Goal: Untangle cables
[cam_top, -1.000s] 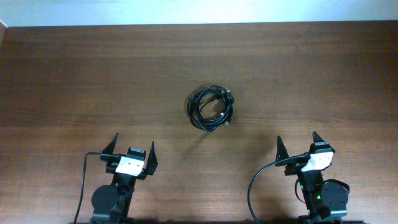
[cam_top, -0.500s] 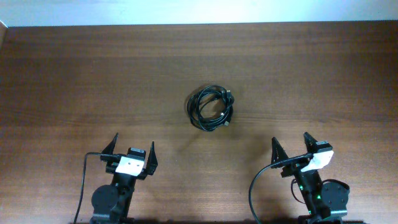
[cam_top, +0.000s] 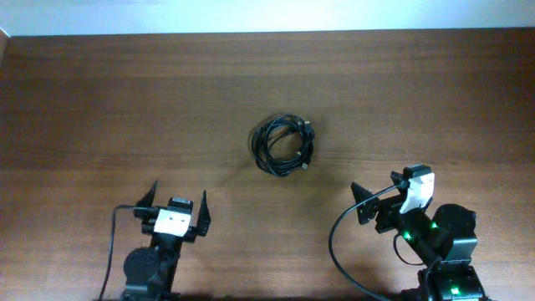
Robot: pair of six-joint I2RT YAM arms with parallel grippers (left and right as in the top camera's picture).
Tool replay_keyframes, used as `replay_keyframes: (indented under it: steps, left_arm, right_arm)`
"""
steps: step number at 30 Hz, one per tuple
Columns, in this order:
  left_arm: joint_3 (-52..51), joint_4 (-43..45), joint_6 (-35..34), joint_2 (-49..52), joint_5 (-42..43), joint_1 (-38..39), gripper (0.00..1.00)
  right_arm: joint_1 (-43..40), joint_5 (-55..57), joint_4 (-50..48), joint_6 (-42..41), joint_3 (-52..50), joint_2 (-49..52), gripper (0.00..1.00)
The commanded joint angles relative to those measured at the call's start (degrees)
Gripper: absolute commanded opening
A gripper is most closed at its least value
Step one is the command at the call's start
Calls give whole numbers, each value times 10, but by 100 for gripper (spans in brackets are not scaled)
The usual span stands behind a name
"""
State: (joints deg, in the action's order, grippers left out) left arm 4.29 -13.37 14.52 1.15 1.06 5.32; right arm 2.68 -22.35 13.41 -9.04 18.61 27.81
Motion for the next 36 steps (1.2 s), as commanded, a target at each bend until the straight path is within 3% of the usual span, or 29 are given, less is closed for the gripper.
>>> replay_keyframes:
  steps: [1,2,4,5,7,8,11,14,19,22,24,26,29,30,31,33,36]
  left_arm:
    - [91,-76,-61,72,21,-2,99]
    - [163,-88,-61,146,38,-2,99]
    - [343,-186,-61,318,60,-2,99]
    - [444,-251,-60,412,113,-2,99]
    - [563,-345,-59,509,162,-2,99]
    - [619,-400,-59,552,228,-2,99]
    - [639,-395,-115,583,201,-2,99]
    - [707,-395,-154,690,134,-2,99]
    - [810,-343,-203,847,50,0,99]
    - [810,-297,-203,940,16,0,99]
    - [810,-294,-203,1001,65,0,99]
    - [810,-265,-183,1068,230,1,99]
    - [810,-221,-184,1116,247,37,99]
    - [810,-212,-184,1130,196,64,99]
    - [810,-218,-192,1138,92,97,99]
    - [810,-223,-194,1161,65,158,99]
    - [810,-227,-188,1201,25,171,99]
  right_arm:
    - [3,-8,28,3,45,31,99]
    - [4,-8,71,19,87,57,99]
    - [4,15,167,28,181,112,99]
    - [4,25,220,29,235,146,99]
    - [4,27,320,29,349,214,99]
    - [4,49,387,31,434,260,99]
    - [42,105,462,43,586,374,99]
    - [113,178,470,43,644,439,99]
    - [119,208,384,43,646,498,99]
    - [119,209,331,43,646,614,99]
    - [119,210,328,44,646,659,99]
    - [119,209,324,52,646,678,99]
    - [119,247,337,52,646,678,99]
    - [119,283,344,52,645,678,99]
    - [119,309,355,52,645,678,99]
    - [119,319,368,52,644,678,99]
    - [114,321,378,52,644,678,99]
